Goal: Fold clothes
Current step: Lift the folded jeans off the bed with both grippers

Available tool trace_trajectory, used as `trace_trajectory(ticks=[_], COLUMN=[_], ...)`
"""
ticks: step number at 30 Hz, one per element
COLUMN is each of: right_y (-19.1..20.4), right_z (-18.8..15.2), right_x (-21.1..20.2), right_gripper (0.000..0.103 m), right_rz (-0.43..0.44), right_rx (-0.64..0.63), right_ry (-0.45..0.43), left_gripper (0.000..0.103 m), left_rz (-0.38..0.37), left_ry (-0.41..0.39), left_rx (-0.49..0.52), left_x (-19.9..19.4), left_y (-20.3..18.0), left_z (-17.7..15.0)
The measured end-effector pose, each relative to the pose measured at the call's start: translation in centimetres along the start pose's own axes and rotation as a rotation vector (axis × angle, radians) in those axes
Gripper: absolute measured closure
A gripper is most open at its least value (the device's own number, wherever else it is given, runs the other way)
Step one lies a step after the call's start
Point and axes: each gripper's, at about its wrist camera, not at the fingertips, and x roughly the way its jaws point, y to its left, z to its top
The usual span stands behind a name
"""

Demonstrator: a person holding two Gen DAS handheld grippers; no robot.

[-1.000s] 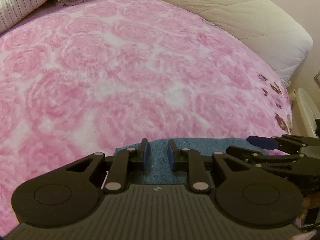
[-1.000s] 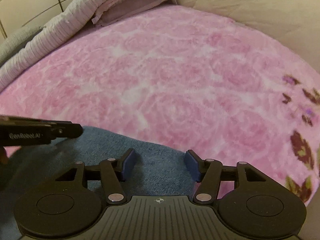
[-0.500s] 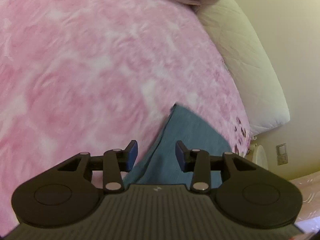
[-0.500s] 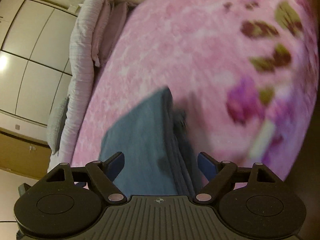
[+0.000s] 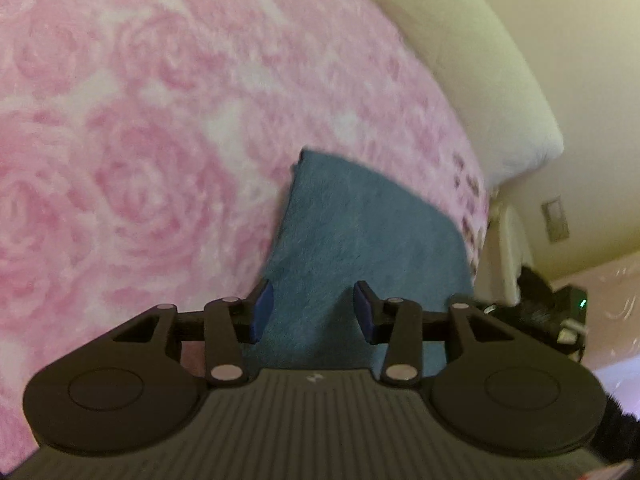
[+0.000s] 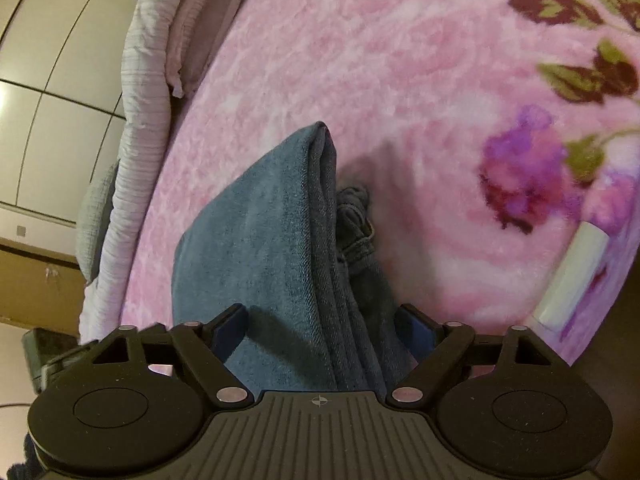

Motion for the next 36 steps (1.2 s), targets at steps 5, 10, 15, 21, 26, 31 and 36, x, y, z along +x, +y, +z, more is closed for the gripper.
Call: trace_trajectory(ticks=[5, 10, 15, 21, 26, 31, 36], right_y=[0.2, -0.3, -1.1, 0.5, 0.2, 2.1, 5.9], right_z=[0.4, 0.4, 1.6, 2.1, 1.3, 0.6, -0.6], right_x=[0.5, 1.3, 2.3, 4.4, 3.8, 2.7, 2.0], right_gripper=[0.009, 0.01, 0.01, 0.025, 0.062, 0.072, 0.072], right_rz=[-0.016, -0.009, 0.035, -0.017, 0.019, 0.037, 0.101], right_rx=[-0.021, -0.011, 0.004, -0.058, -0.005, 0.003, -0.021], right_ry=[0.037, 0.077, 0.136, 0.174, 0.146, 0.13, 0.167], left_gripper=[0.055, 0.048, 0.047, 0.056, 0.068, 0.072, 0.072], left_rz=[-0.054, -0.197, -0.306, -0.269, -0.24, -0.212, -0.171], left_ry=[0.016, 0.065, 0.08, 0.067, 0.03, -0.007, -0.085], left_rx=[-0.129, -0.203, -0.295, -0.237, -0.225, -0.212, -0.247], left_x=[0.5, 2.8, 5.2, 4.9, 2.8, 0.8, -4.7], left_y=[2.7, 3.3, 4.1, 2.4, 1.2, 0.1, -0.8], left_z=[0.0, 0.0, -0.2, 0.0, -0.5, -1.0, -3.3])
